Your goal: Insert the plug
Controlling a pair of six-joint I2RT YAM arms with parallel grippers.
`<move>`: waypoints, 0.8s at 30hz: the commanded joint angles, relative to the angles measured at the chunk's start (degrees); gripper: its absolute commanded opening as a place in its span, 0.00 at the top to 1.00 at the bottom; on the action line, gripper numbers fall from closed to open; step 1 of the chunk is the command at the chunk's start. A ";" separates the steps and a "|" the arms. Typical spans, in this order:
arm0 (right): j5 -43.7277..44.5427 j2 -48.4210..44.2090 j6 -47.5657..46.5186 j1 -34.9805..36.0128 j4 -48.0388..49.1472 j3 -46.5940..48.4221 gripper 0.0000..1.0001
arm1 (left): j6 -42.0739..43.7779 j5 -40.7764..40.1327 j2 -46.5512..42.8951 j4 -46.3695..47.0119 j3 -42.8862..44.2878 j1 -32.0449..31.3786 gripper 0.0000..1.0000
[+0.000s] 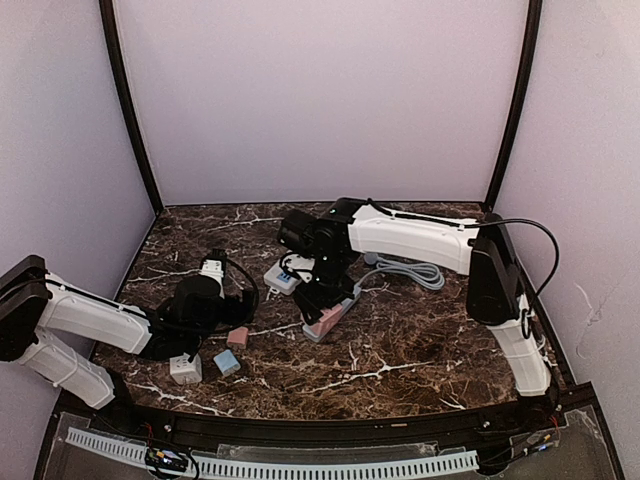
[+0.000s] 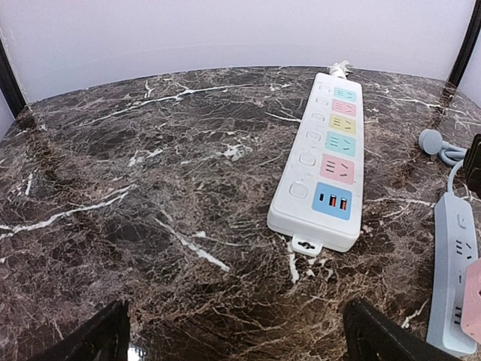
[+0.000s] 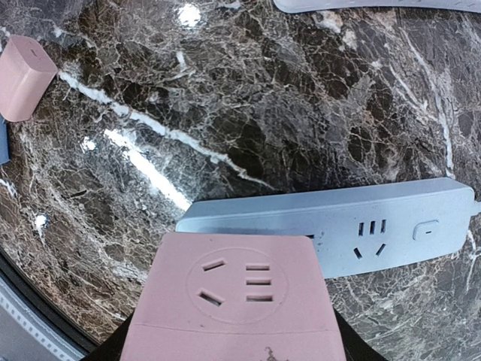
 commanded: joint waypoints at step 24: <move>3.86 8.93 -7.01 1.02 -0.75 -1.98 1.00 | 2.60 2.35 -1.10 3.36 -2.77 0.24 0.02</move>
